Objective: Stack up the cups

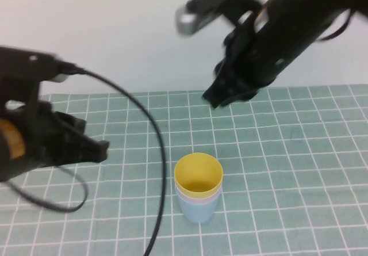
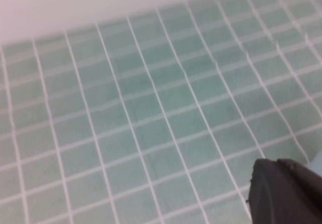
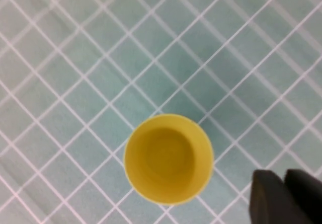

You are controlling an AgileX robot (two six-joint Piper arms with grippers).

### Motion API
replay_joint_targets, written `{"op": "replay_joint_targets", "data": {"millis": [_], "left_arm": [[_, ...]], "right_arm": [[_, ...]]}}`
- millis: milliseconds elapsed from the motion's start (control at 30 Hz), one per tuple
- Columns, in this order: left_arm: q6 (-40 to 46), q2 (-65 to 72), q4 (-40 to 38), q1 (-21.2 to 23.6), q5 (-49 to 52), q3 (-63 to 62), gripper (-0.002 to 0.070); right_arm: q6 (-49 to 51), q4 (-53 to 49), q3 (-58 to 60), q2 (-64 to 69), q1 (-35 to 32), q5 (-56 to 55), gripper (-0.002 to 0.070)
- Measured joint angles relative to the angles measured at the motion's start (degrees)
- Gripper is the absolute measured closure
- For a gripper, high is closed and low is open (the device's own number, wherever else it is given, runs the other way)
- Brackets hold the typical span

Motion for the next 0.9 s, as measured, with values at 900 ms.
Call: {"op": "replay_joint_targets", "data": {"millis": [900], "left_arm": [[-2.8, -17.6, 8.7, 0.0, -2.9, 7.9, 0.0676]], "right_arm": [[20.9, -17.2, 49.6, -41.6, 5.1, -23.5, 0.067]]}}
